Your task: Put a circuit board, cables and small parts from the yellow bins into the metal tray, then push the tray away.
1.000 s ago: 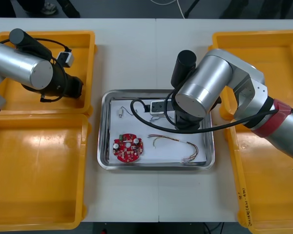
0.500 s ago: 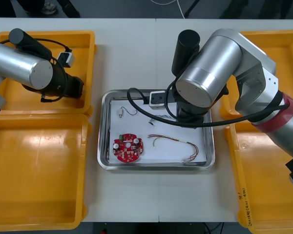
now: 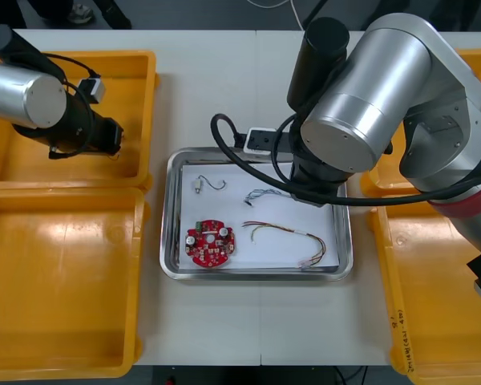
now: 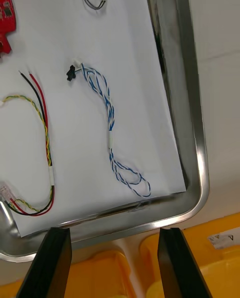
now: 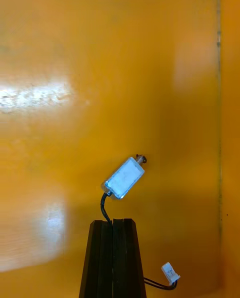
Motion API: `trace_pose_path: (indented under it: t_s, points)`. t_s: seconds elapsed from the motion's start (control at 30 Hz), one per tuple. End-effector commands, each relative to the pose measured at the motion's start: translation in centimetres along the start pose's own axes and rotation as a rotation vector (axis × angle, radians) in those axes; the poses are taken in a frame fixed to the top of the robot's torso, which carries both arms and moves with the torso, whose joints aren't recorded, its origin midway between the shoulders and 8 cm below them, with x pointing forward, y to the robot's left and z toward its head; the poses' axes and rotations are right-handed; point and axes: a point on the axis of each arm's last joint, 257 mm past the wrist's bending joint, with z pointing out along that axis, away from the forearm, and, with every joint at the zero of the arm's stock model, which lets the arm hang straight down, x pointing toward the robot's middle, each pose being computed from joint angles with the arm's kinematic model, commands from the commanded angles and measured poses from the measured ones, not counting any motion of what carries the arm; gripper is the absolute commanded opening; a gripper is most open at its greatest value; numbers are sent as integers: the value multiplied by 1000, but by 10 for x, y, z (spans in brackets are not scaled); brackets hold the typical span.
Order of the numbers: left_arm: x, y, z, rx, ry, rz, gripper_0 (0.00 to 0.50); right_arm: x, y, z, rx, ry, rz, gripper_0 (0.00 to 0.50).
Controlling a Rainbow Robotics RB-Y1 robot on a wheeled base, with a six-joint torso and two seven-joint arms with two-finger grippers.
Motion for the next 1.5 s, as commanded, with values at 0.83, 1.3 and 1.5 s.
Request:
trace_pose_path:
  t_s: [0.83, 1.3, 1.5]
  points:
    - [-11, 102, -22, -144, -15, 149, 0, 90, -76, -69, 86, -126, 864, 500]
    - [-6, 111, -17, -146, -17, 137, 56, 144, -73, -90, 43, -136, 1225, 500]
    - [-6, 111, -18, -139, -14, 133, 436, 175, -79, -97, 72, -130, 1299, 500]
